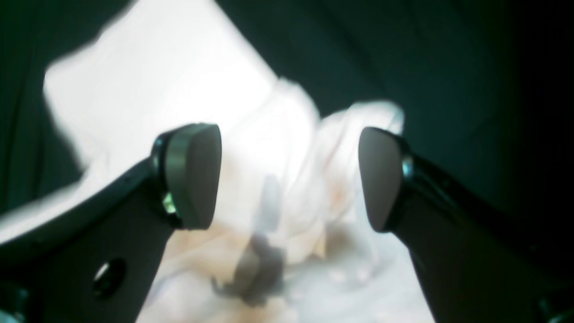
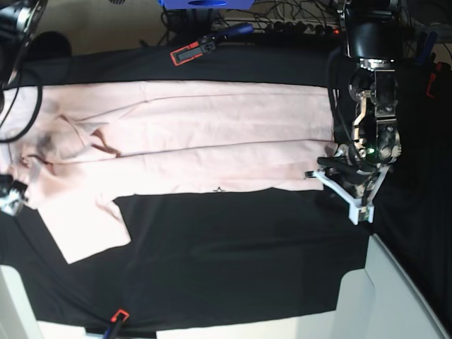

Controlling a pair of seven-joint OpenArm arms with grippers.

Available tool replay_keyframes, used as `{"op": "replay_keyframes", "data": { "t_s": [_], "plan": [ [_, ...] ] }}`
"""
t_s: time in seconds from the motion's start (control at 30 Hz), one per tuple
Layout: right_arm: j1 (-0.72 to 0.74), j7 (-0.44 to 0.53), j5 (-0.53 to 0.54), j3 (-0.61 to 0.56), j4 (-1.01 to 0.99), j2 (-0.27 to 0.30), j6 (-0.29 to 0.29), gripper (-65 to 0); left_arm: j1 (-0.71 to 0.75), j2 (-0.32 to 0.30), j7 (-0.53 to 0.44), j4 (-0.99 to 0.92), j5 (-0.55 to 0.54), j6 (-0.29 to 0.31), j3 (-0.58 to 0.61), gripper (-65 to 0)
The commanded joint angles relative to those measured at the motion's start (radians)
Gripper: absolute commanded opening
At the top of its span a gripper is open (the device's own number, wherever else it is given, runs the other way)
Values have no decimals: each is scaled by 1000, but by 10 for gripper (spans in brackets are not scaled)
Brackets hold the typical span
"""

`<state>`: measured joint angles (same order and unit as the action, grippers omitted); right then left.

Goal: Fold the T-shirt properly
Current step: 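Lower the right gripper onto the loose shirt flap and pinch it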

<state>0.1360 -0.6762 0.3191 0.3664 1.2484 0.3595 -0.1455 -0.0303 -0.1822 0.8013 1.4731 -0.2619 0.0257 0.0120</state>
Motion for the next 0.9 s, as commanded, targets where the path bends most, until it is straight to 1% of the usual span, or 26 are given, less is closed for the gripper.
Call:
{"op": "replay_keyframes", "data": {
  "t_s": [0.0,0.07,0.1,0.23,0.3,0.33,0.4,0.47,0.5,0.57,0.63,0.87],
  "plan": [
    [58,20,13,-31,-48,37,-10,-194,-16,-6,-15,19,2,-2,-11,-390],
    [147,33,13,-109,-190,68,-10,-193,-9,-9,-15,19,2,-2,-27,-390],
    [190,65,13,-154,-261,79,-12,-193,-6,-9,-15,21,2,-2,-36,-390],
    [333,252,13,-335,-530,103,-12,-192,-1,-10,-15,21,2,-2,-50,-390],
    [413,330,13,-418,-678,102,-12,-171,-1,-10,-15,21,2,-2,-50,-391],
    [452,370,15,-458,-763,100,-12,-151,0,-10,-15,21,2,-2,-50,-391],
    [498,431,16,-518,-882,89,-18,-128,11,-10,-15,21,2,-2,-50,-391],
    [531,482,16,-579,-973,59,-61,-125,13,-10,-15,21,2,-2,-51,-391],
    [537,496,16,-605,-998,46,-88,-125,13,-9,-15,21,2,-2,-51,-391],
    [538,500,16,-640,-1001,28,-110,-129,13,-6,-15,21,2,-2,-51,-391],
    [538,500,16,-669,-1001,2,-115,-129,11,-3,-15,21,2,-2,-51,-391],
    [546,493,16,-780,-970,-47,-116,-129,7,-3,-15,21,2,-2,-48,-391]
  ]
}}
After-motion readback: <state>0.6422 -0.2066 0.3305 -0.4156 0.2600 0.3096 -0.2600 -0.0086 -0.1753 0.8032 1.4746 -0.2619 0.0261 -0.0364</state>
